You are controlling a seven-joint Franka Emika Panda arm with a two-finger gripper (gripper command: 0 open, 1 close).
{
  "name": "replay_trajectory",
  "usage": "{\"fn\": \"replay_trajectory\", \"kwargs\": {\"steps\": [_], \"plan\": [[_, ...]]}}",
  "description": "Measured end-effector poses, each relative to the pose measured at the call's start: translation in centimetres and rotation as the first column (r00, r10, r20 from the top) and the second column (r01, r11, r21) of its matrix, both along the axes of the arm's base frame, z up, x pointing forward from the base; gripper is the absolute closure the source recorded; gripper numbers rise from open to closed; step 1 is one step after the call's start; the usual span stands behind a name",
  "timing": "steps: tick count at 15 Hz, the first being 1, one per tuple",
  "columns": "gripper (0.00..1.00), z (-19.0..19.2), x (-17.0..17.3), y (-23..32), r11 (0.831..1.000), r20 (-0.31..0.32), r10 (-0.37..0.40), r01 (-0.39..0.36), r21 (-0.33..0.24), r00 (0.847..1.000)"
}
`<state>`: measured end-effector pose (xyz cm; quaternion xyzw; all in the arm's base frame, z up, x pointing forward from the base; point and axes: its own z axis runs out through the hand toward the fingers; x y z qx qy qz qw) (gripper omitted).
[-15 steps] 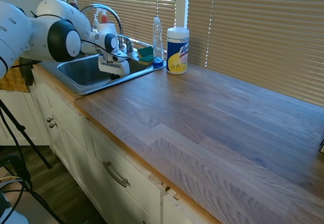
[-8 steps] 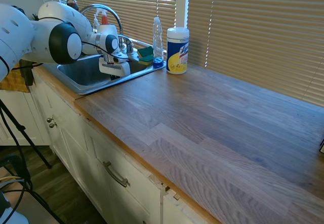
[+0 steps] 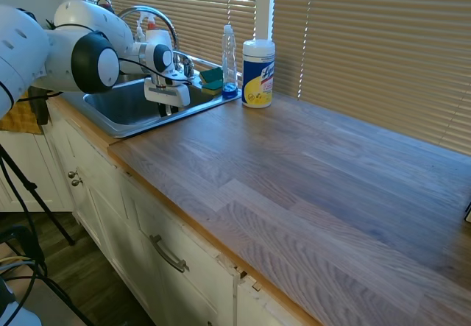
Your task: Put the mug in the sink
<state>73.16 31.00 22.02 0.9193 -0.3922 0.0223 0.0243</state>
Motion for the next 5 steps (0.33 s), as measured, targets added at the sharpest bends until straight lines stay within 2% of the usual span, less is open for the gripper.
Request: {"fn": "replay_trajectory", "kwargs": {"steps": [5], "plan": [[0.0, 6.5, 0.1, 0.4, 1.0, 0.041, 0.007, -0.007, 0.018, 0.999]]}}
